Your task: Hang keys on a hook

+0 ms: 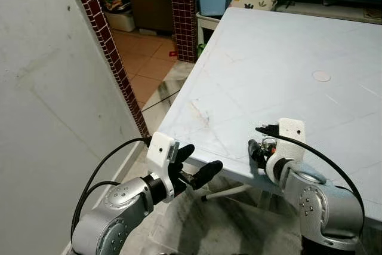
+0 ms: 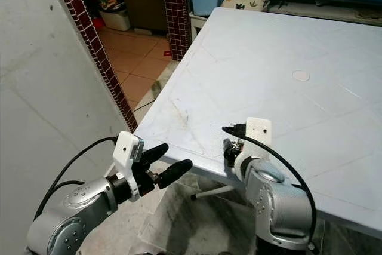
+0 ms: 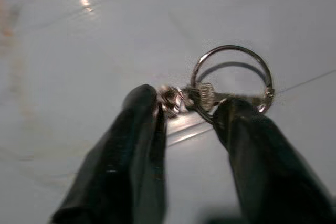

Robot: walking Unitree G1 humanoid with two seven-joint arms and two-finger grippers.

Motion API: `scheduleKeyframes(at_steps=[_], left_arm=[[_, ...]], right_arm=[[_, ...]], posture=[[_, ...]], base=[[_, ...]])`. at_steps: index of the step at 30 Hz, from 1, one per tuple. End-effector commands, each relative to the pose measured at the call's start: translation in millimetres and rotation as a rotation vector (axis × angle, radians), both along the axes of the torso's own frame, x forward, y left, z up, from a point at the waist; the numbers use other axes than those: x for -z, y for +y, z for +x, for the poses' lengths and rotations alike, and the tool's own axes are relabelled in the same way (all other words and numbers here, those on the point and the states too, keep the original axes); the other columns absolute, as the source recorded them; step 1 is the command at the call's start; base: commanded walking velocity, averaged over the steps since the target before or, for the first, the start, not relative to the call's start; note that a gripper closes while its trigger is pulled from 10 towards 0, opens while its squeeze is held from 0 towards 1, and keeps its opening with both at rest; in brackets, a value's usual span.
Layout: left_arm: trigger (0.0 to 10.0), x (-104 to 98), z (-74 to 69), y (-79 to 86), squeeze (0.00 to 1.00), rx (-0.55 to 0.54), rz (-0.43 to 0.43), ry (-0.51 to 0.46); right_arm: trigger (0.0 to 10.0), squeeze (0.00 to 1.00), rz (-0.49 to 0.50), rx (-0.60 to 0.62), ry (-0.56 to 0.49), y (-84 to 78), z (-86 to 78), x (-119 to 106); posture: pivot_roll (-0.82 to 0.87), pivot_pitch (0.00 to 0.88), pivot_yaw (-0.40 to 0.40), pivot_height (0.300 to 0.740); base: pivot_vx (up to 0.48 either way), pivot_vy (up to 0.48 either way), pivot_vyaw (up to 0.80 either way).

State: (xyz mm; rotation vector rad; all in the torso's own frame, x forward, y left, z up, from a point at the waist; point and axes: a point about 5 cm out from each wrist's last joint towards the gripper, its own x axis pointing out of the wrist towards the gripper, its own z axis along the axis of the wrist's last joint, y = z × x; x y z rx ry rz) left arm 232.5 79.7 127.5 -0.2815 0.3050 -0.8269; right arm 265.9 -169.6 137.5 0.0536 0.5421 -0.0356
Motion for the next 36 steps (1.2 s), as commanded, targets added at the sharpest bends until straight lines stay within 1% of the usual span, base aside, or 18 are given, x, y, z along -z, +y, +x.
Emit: scheduleKeyframes(at_steps=[1,2,3,4,5,7,8,10,13,15,17,18,19,20,21,26,31,36], left_arm=[[10.0,-3,-1.3,0.9,0.0,0.006,0.008,-0.015],[10.0,-3,-1.3,0.8,0.0,0.007,0.009,-0.015],[10.0,-3,-1.3,1.0,0.0,0.007,0.01,-0.015],[10.0,-3,-1.3,1.0,0.0,0.007,0.01,-0.015],[10.0,-3,-1.3,1.2,0.0,0.007,0.01,-0.015],[10.0,-3,-1.3,1.2,0.0,0.008,0.012,-0.015],[10.0,-3,-1.2,1.0,0.0,0.009,0.013,-0.015],[10.0,-3,-1.2,0.9,0.0,0.009,0.013,-0.015],[10.0,-3,-0.9,0.5,0.0,0.011,0.015,-0.016],[10.0,-3,-0.9,0.2,0.0,0.013,0.015,-0.016],[10.0,-3,-0.9,0.2,0.0,0.013,0.016,-0.016],[10.0,-2,-0.7,0.4,0.0,0.011,0.018,-0.015],[10.0,-2,-0.7,0.4,0.0,0.011,0.018,-0.015],[10.0,-2,-0.7,0.5,0.0,0.01,0.018,-0.015],[10.0,-2,-0.7,0.4,0.0,0.01,0.018,-0.015],[10.0,-2,-0.8,-0.3,0.0,0.011,0.018,-0.016],[10.0,-2,-0.7,-0.5,0.0,0.01,0.017,-0.016],[10.0,-2,-0.8,-0.5,0.0,0.011,0.017,-0.015]], right_arm=[[8.9,0.0,-0.021,0.02,0.069,-7.4,-5.1,15],[8.9,0.0,-0.032,0.021,0.067,-9.6,-5.4,16],[9.7,0.0,-0.057,0.017,0.062,-13.3,-6.1,16],[9.7,0.0,-0.057,0.017,0.062,-13.3,-6.1,16],[10.0,0.0,-0.073,0.014,0.058,-15.7,-6.5,16],[10.0,0.0,-0.134,0.004,0.044,-24.8,-8.7,16],[10.0,0.0,-0.201,-0.021,0.024,-31.0,-9.7,15],[10.0,0.0,-0.215,-0.028,0.019,-31.9,-9.7,14],[10.0,0.0,-0.325,-0.089,-0.031,-35.5,-7.0,11],[10.0,0.0,-0.338,-0.118,-0.053,-33.5,-5.5,9],[10.0,0.0,-0.321,-0.149,-0.07,-27.5,-4.1,6],[10.0,0.0,-0.304,-0.209,-0.094,-17.5,-3.8,2],[10.0,0.0,-0.304,-0.209,-0.094,-17.5,-3.8,2],[10.0,0.0,-0.3,-0.242,-0.106,-12.7,-4.0,1],[10.0,0.0,-0.319,-0.284,-0.126,-8.3,-4.4,-1],[10.0,0.0,-0.352,-0.332,-0.152,-5.1,-4.8,-2],[10.0,0.0,-0.404,-0.381,-0.163,-7.2,-5.0,-3],[10.0,0.0,-0.456,-0.461,-0.185,-8.5,-2.6,-8]], posture=[[-0.06,0.12,0.079,0.74],[-0.06,0.12,0.079,0.74],[-0.06,0.122,0.081,0.74],[-0.06,0.122,0.081,0.74],[-0.06,0.122,0.081,0.74],[-0.07,0.122,0.082,0.74],[-0.07,0.122,0.082,0.74],[-0.07,0.122,0.082,0.74],[-0.07,0.123,0.084,0.74],[-0.07,0.123,0.084,0.74],[-0.07,0.123,0.084,0.74],[-0.07,0.123,0.084,0.74],[-0.07,0.123,0.084,0.74],[-0.07,0.123,0.084,0.74],[-0.07,0.124,0.083,0.74],[-0.07,0.124,0.083,0.74],[-0.07,0.124,0.082,0.74],[-0.07,0.123,0.081,0.74]], base=[[0.0,0.0,0.0],[0.0,0.0,0.0],[0.0,0.0,0.0],[0.0,0.0,0.0],[0.0,0.0,0.0],[0.0,0.0,0.0],[0.0,0.0,0.0],[0.0,0.0,0.0],[0.0,0.0,0.0],[0.0,0.0,0.0],[0.0,0.0,0.0],[0.0,0.0,0.0],[0.0,0.0,0.0],[0.0,0.0,0.0],[0.0,0.0,0.0],[0.0,0.0,0.0],[0.0,0.0,0.0],[0.0,0.0,0.0]])
